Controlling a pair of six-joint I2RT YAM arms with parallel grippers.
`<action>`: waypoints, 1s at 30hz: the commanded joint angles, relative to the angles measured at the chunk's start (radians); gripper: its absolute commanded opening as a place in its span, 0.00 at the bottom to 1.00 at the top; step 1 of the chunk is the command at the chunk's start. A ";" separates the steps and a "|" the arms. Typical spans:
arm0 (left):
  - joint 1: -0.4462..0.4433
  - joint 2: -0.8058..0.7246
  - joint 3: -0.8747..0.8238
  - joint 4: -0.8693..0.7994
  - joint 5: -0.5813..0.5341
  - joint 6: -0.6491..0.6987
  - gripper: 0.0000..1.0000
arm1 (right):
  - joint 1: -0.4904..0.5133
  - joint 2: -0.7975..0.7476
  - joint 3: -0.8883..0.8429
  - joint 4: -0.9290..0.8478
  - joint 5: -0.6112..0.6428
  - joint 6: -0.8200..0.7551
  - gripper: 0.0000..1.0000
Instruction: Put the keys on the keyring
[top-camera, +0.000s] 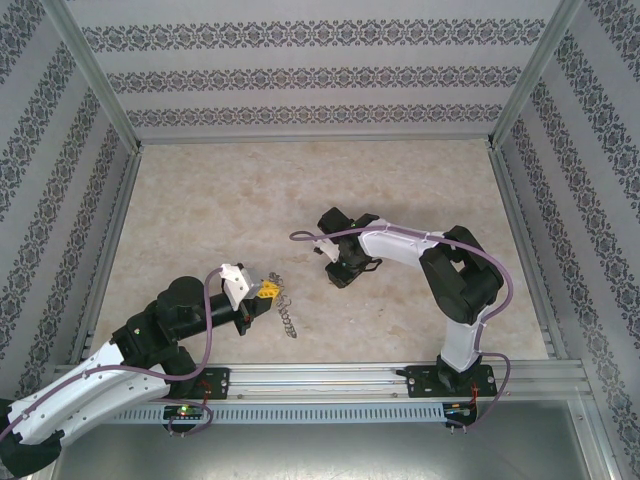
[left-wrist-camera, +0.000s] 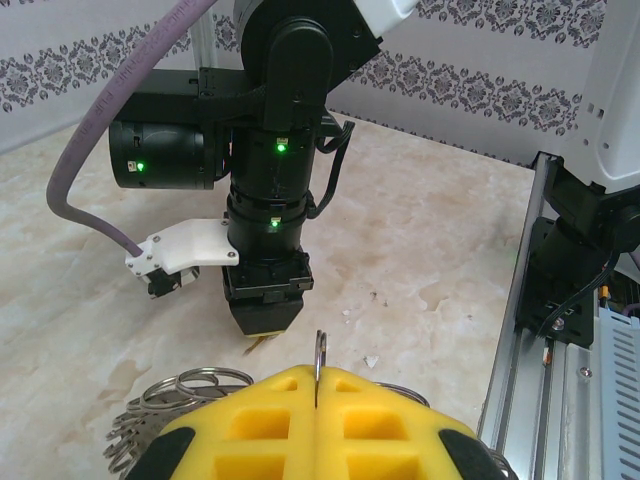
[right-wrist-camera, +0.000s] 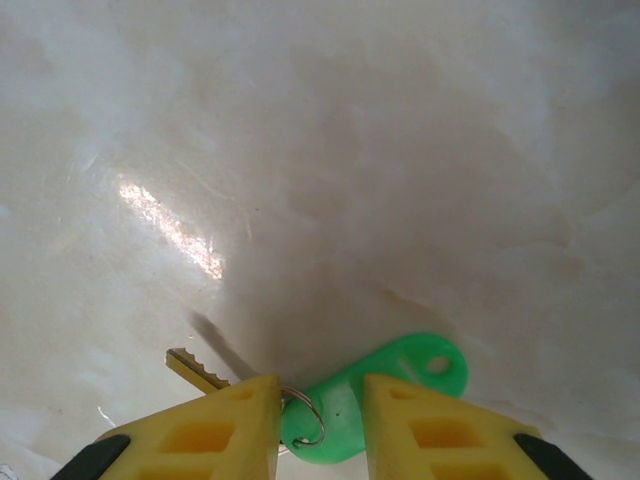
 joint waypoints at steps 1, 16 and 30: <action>-0.009 -0.010 0.005 0.058 0.014 -0.015 0.00 | 0.016 -0.029 -0.019 -0.025 0.011 0.000 0.29; -0.009 -0.017 0.011 0.051 0.015 -0.018 0.00 | 0.039 -0.039 -0.035 -0.035 0.027 0.013 0.29; -0.008 -0.019 0.011 0.049 0.018 -0.019 0.00 | 0.069 -0.062 -0.040 -0.056 0.022 0.037 0.27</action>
